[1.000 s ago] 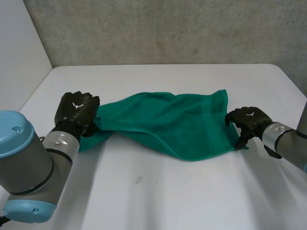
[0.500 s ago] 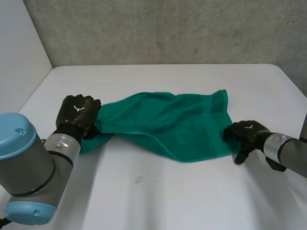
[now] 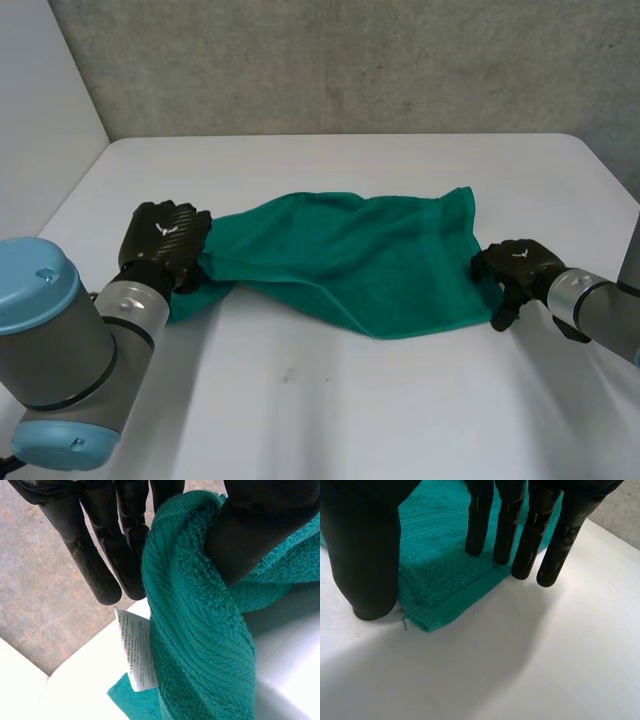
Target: Fold the towel.
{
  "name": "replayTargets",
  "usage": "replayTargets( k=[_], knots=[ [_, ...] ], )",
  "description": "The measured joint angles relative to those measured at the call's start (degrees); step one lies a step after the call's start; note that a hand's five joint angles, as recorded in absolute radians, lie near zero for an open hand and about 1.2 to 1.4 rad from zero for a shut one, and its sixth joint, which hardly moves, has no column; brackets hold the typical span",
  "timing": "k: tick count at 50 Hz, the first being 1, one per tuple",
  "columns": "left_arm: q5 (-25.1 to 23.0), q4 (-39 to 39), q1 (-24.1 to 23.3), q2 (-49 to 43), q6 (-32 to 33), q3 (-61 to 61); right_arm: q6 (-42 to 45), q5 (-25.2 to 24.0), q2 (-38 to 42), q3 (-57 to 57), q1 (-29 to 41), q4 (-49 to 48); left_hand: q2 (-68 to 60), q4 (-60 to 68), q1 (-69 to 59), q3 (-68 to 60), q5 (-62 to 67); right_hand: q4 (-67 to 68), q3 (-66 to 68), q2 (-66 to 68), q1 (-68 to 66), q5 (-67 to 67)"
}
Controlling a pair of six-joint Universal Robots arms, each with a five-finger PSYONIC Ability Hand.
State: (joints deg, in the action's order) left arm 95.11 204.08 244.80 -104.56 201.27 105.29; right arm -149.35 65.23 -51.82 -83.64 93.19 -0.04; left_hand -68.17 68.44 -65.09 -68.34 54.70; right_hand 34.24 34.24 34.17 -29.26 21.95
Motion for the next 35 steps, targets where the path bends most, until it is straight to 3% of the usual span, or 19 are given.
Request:
replayTargets(
  k=[23, 26, 29, 31, 32, 35],
  knots=[
    [0.0, 0.0, 0.0, -0.1, 0.0, -0.1, -0.6, 3.0, 4.8, 8.1, 2.8, 0.2, 0.0, 0.0, 0.0, -0.1, 0.0, 1.2, 1.1, 1.0, -1.0, 0.2],
    [0.0, 0.0, 0.0, -0.2, 0.0, -0.1, -0.8, 3.2, 5.4, 9.0, 3.4, 0.2, 0.0, 0.0, 0.0, -0.1, 0.0, 6.2, 6.2, 6.6, -5.3, 0.2],
    [0.0, 0.0, 0.1, -0.2, 0.0, -0.1, -1.0, 3.3, 5.7, 9.7, 3.9, 0.2, 0.0, 0.0, 0.0, -0.1, 0.0, 21.7, 21.6, 22.4, -17.4, 0.5],
    [0.0, 0.0, 0.1, -0.2, 0.1, -0.1, -1.1, 3.3, 5.8, 10.2, 4.1, 0.1, 0.0, 0.0, 0.0, -0.1, 0.0, 25.4, 25.8, 26.0, -20.6, 0.5],
    [0.0, 0.0, 0.1, -0.3, 0.1, -0.1, -1.3, 3.4, 5.8, 10.6, 4.3, 0.1, 0.0, 0.0, 0.0, -0.1, 0.0, 32.1, 31.7, 32.3, -26.5, 5.1],
    [0.0, 0.0, 0.1, -0.4, 0.1, -0.1, -2.6, 3.9, 5.8, 11.7, 4.6, 0.1, 0.0, 0.0, 0.0, -0.1, 0.0, 33.8, 33.2, 33.2, -27.9, 15.6]
  ],
)
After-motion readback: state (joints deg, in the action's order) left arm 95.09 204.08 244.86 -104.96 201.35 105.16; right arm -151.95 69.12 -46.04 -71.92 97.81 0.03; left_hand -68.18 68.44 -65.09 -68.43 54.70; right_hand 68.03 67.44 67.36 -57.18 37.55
